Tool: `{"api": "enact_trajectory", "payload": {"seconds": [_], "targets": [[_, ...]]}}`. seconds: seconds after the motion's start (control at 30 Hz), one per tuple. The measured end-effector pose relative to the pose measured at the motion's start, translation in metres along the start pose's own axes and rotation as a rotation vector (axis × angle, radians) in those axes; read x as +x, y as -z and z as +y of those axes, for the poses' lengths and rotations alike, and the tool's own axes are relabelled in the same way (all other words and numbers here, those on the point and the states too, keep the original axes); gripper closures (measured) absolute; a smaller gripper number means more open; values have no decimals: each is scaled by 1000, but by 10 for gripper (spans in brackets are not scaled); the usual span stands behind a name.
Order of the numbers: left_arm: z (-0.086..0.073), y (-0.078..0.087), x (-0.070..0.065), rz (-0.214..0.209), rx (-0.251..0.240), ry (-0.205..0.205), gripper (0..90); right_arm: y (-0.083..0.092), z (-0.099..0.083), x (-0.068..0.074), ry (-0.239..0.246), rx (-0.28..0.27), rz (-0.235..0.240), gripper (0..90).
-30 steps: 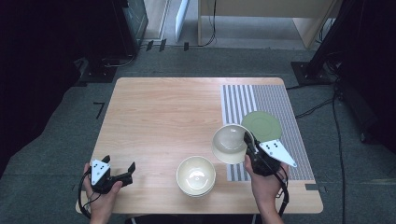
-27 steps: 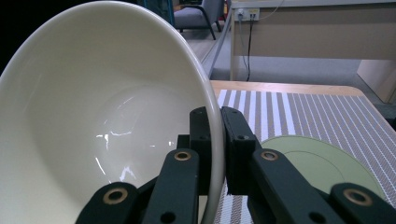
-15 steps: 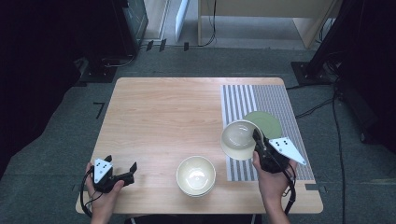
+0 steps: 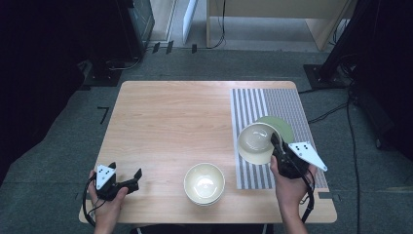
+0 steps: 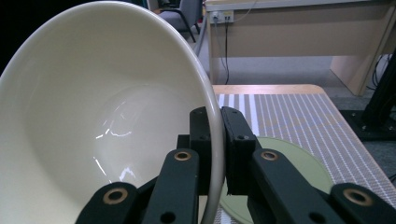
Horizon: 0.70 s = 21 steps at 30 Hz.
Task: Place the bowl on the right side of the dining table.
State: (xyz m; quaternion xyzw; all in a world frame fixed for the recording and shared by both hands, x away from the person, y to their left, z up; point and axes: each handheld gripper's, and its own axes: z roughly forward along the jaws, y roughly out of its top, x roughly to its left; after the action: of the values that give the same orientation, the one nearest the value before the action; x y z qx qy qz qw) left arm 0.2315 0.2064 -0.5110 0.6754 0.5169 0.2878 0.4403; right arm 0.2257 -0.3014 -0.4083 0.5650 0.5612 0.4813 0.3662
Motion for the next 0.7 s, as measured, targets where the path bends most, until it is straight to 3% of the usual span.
{"api": "enact_trajectory", "payload": {"seconds": [0.7], "targets": [[0,-1,-1,2,10,-9,0,-14,14,-15,-7,-11,-46,847]]}}
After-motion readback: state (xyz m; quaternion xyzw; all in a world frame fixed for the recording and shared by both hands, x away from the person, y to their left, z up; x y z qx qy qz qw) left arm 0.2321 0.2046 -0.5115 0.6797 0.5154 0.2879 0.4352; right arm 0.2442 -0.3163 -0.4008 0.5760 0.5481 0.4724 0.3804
